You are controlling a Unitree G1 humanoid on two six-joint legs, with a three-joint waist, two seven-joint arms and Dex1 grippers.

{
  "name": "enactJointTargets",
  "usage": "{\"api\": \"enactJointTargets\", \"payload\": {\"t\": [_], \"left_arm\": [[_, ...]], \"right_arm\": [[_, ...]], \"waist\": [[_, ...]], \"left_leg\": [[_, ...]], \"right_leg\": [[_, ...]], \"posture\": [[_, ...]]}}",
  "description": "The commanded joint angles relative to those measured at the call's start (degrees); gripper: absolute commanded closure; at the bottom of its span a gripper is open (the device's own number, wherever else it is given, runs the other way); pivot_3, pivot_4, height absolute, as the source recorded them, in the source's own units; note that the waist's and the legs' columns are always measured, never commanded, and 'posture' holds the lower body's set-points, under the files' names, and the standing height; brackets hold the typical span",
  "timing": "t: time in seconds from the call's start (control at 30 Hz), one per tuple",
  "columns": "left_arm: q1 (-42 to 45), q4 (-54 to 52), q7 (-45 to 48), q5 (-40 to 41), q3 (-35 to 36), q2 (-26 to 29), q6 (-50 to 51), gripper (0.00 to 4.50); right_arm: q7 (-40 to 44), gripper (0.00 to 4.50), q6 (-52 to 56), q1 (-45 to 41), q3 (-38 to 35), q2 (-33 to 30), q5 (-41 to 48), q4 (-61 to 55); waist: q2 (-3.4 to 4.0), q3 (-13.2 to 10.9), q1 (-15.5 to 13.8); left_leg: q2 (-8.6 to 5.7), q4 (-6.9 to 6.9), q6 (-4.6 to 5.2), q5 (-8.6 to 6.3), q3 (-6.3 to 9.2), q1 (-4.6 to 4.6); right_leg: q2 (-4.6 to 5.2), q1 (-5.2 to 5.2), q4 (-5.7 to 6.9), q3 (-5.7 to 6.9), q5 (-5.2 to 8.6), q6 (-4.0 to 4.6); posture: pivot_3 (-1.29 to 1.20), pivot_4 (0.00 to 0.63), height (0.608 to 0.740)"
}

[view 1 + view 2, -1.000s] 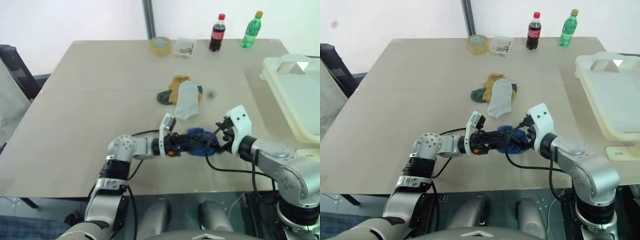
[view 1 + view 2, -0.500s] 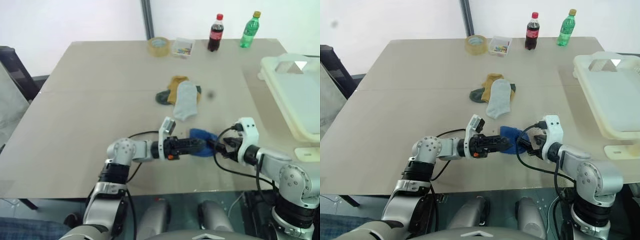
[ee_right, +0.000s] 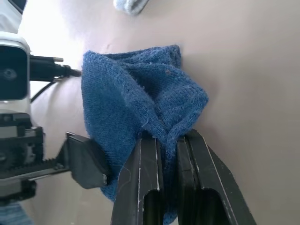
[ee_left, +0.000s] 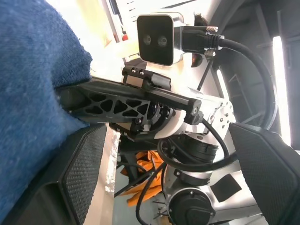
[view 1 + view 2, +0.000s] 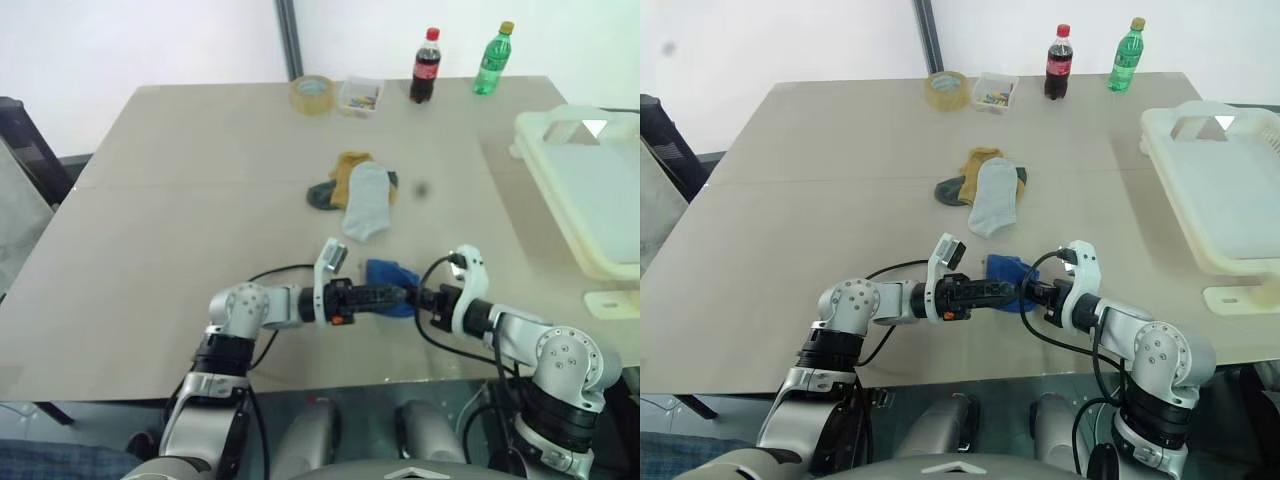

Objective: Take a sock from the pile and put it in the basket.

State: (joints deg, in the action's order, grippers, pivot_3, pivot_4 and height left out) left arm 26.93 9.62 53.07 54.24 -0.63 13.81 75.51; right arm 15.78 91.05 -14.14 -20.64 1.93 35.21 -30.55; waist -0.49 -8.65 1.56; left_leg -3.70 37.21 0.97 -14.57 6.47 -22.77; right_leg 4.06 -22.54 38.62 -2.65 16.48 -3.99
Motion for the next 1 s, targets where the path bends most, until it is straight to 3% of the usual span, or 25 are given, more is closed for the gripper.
{"api": "enactJointTargets", "payload": {"t": [0.03, 0.27, 0.4, 0.6, 0.8, 1.0], "left_arm": [[-0.2, -2.1, 0.6, 0.1, -0.5, 0.4, -0.4, 0.0], [-4.9, -11.4, 4.4, -2.3, -1.2, 5.7, -8.0, 0.0], [-8.6, -16.8, 2.1, -5.9, -1.6, 8.7, -13.6, 0.0], [-16.4, -23.5, 4.9, -23.0, -7.2, 11.4, -43.6, 0.0], [-19.4, -19.8, 7.0, -28.5, -6.3, 5.7, -67.7, 0.0], [-18.9, -15.9, 7.9, -28.3, -6.4, 1.0, -77.2, 0.0]], "right_arm": [[-0.8, 4.47, 1.5, -0.6, -0.5, 1.5, 2.1, 0.8], [-1.2, 4.47, 0.1, -0.4, -2.8, -0.3, 1.4, -1.5], [-1.9, 4.47, -2.4, -0.4, -4.5, -3.2, 0.4, -1.2], [-1.5, 4.47, -2.2, -4.1, -8.0, -7.3, 1.5, -1.7], [2.2, 4.47, -0.4, -5.0, -4.2, -21.1, 2.8, -3.8], [5.9, 4.47, 1.5, -11.7, -6.5, -36.7, 12.3, -0.9]], "waist": [[0.0, 0.0, 0.3], [0.02, 0.0, 0.8], [0.03, 0.0, 0.2], [0.14, -0.1, -0.2], [0.28, -0.2, -1.0], [0.36, -0.3, -0.8]], "left_leg": [[0.0, 0.0, 0.0, 0.0, 0.0, 0.0], [0.0, -0.06, -0.08, 0.04, -0.1, -0.01], [-0.01, -0.08, -0.05, 0.03, -0.13, -0.03], [-0.02, -0.12, -0.03, 0.01, -0.17, -0.05], [-0.02, -0.28, 0.02, -0.01, -0.23, -0.17], [-0.02, -0.22, 0.18, -0.08, -0.23, -0.24]], "right_leg": [[0.0, 0.0, 0.01, 0.0, 0.0, 0.0], [0.01, -0.09, 0.13, -0.13, 0.01, 0.01], [0.07, -0.14, 0.07, -0.12, 0.01, 0.01], [0.1, -0.13, -0.04, -0.15, 0.0, 0.02], [0.16, -0.14, -0.27, -0.14, 0.0, 0.03], [0.12, -0.08, -0.37, -0.08, -0.01, 0.0]], "posture": [[0.0, 0.15, 0.74], [0.0, 0.15, 0.74], [0.0, 0.15, 0.74], [0.0, 0.15, 0.74], [0.0, 0.15, 0.74], [0.0, 0.15, 0.74]]}}
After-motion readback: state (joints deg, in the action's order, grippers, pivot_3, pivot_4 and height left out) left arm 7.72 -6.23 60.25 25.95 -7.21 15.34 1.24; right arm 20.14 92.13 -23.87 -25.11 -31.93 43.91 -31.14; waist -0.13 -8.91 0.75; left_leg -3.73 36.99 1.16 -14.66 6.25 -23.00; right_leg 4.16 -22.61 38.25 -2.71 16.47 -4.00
